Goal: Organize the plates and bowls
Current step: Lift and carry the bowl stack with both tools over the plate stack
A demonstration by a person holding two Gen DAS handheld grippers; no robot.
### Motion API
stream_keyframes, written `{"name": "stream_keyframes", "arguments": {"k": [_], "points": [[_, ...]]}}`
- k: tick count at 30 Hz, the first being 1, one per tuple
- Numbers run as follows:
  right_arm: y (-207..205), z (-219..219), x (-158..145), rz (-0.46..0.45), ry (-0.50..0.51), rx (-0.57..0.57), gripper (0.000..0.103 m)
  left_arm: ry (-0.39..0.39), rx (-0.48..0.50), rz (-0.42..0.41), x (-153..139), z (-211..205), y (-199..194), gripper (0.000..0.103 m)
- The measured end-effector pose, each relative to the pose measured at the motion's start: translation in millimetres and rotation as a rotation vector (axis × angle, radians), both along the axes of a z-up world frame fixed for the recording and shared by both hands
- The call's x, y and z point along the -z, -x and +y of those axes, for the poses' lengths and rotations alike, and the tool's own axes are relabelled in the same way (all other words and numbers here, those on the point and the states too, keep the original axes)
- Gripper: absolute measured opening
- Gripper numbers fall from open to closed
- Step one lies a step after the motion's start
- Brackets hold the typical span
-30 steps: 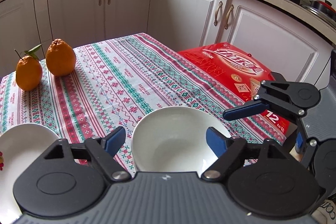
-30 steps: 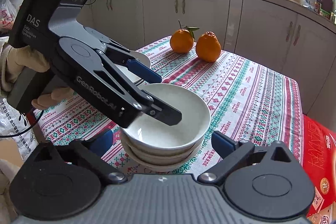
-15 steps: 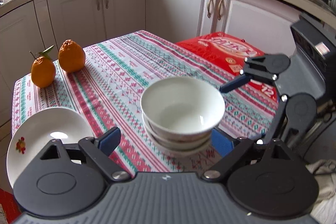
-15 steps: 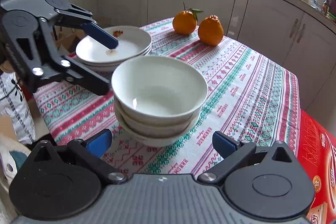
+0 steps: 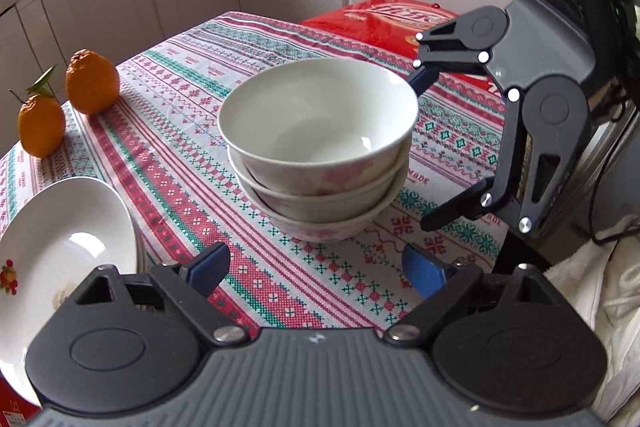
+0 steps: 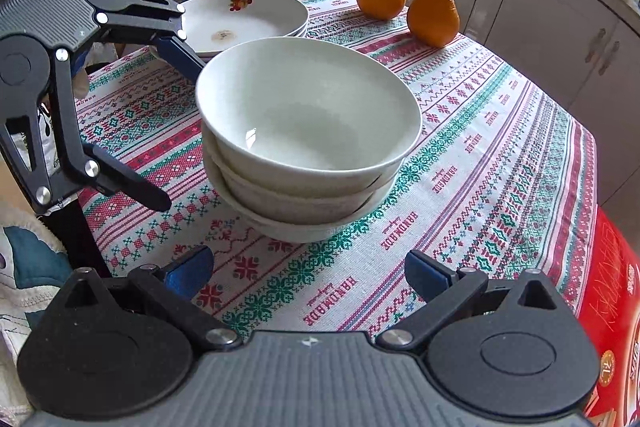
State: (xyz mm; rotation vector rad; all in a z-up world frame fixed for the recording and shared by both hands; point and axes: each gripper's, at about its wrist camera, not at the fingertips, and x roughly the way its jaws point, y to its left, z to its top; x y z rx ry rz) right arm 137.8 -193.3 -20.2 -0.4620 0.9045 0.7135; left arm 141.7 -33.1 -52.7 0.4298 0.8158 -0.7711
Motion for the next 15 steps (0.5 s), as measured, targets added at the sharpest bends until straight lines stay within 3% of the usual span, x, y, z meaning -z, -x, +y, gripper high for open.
{"name": "stream_keyframes", "arguments": {"k": [15], "points": [[-27.2, 1.8, 4.3, 0.020, 0.020, -0.116, 0.103, -0.009, 0.085, 0.047, 12.7, -9.2, -22.7, 0.092]]}}
